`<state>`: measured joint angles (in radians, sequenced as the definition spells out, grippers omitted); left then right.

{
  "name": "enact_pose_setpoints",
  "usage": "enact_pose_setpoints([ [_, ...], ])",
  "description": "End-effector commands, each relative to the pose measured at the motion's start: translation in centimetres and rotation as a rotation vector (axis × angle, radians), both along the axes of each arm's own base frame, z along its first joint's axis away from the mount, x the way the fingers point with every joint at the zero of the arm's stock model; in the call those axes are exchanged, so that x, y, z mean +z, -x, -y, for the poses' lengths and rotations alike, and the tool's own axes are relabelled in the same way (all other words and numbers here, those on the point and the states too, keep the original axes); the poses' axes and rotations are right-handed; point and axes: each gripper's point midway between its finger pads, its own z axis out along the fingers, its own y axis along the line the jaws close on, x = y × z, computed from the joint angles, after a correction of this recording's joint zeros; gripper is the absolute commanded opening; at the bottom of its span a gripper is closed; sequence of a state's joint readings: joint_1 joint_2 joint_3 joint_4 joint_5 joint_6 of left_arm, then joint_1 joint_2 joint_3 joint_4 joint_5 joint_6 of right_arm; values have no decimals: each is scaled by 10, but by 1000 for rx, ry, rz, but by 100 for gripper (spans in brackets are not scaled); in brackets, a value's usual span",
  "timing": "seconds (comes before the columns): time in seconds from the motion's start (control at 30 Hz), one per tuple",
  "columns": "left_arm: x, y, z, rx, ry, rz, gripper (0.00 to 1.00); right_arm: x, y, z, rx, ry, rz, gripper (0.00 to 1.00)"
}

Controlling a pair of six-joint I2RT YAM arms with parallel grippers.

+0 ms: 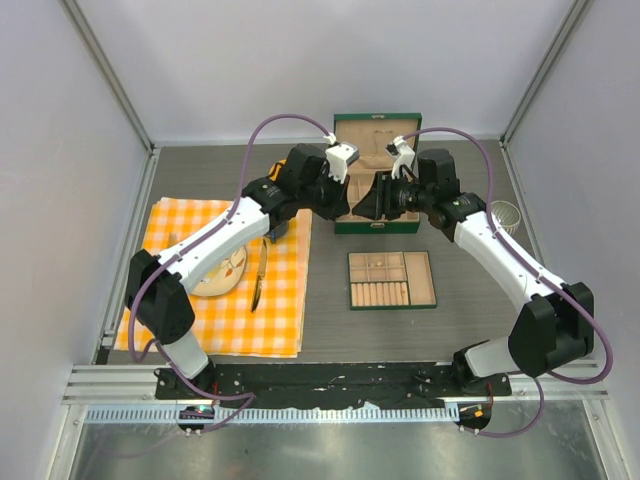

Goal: Organize the mixed jewelry

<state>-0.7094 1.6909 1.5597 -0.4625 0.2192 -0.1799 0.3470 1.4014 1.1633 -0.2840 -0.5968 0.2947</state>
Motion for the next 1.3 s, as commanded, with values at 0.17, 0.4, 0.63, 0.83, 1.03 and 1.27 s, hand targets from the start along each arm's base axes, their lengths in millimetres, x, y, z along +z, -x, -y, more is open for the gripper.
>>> enact_pose_setpoints([
  [0.17, 30, -4, 3, 7, 65, 69, 0, 14, -5, -11, 30, -22, 49, 41],
  [0.4, 30, -3, 3, 4, 70, 67, 0, 9, -3, -13, 38, -17, 34, 39],
  [0.63, 30, -3, 4, 5, 74, 66, 0, 10, -2, -19, 50, -37, 21, 31],
  [0.83, 30, -3, 5, 0, 79, 63, 0, 10, -1, -23, 61, -46, 14, 22],
  [1.03, 28, -2, 7, -2, 88, 52, 0, 12, -2, -27, 71, -59, 13, 9],
  [1.27, 38, 2, 3, -26, 81, 85, 18, 7, -2, -23, 72, -20, 34, 1],
])
